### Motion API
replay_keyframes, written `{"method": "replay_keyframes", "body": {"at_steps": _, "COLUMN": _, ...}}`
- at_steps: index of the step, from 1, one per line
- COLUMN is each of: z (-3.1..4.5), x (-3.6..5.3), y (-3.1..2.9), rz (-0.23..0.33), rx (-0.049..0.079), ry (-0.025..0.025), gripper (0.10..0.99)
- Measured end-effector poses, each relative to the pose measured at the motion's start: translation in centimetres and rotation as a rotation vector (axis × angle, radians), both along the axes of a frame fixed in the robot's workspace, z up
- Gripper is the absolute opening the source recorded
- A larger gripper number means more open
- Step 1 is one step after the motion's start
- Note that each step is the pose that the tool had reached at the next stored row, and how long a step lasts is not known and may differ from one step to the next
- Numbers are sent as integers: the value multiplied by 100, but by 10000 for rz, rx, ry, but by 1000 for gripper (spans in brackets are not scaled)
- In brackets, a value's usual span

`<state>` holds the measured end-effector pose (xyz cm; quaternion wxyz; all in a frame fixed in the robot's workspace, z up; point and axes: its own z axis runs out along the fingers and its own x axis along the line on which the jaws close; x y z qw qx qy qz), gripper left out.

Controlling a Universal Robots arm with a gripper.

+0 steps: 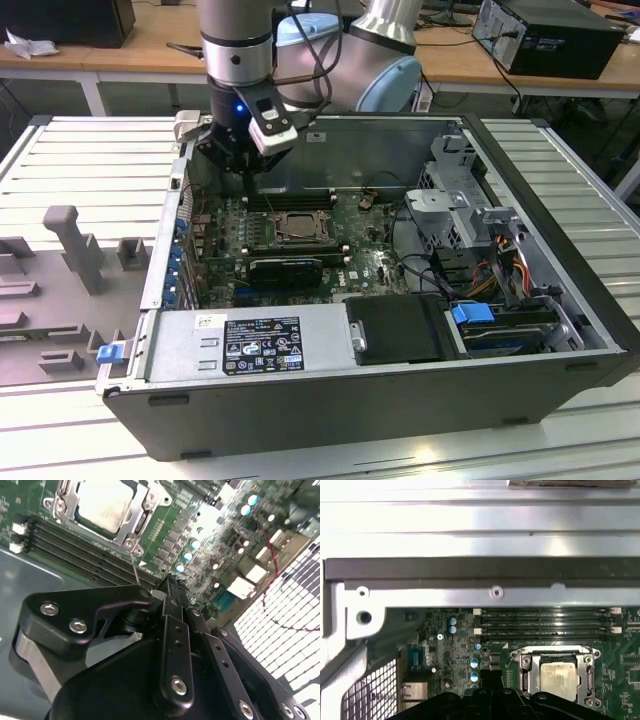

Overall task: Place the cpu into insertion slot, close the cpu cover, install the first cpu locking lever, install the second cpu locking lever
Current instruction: 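Install the first cpu locking lever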

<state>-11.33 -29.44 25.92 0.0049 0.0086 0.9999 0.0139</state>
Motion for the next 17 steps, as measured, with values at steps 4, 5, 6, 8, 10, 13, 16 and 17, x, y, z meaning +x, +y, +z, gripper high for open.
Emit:
{"method": "replay_keyframes", "body": {"at_steps": 4, "z": -4, "x": 19, "y": 75, "rz": 4, "rx": 1, "ry": 0, "gripper": 106}}
{"method": "replay_keyframes", "body": {"at_steps": 5, "z": -5, "x": 38, "y": 86, "rz": 7, "rx": 1, "ry": 3, "gripper": 106}}
{"method": "replay_keyframes", "body": {"at_steps": 6, "z": -6, "x": 103, "y": 95, "rz": 6, "rx": 0, "ry": 8, "gripper": 106}}
{"method": "replay_keyframes", "body": {"at_steps": 8, "z": -8, "x": 205, "y": 97, "rz": 4, "rx": 1, "ry": 13, "gripper": 106}}
{"method": "replay_keyframes", "body": {"at_steps": 10, "z": -14, "x": 388, "y": 98, "rz": 4, "rx": 1, "ry": 17, "gripper": 106}}
{"method": "replay_keyframes", "body": {"at_steps": 13, "z": -25, "x": 581, "y": 97, "rz": 6, "rx": 6, "ry": 17, "gripper": 106}}
{"method": "replay_keyframes", "body": {"at_steps": 16, "z": -26, "x": 638, "y": 91, "rz": 6, "rx": 539, "ry": 18, "gripper": 106}}
{"method": "replay_keyframes", "body": {"at_steps": 17, "z": -28, "x": 638, "y": 83, "rz": 6, "rx": 739, "ry": 18, "gripper": 106}}
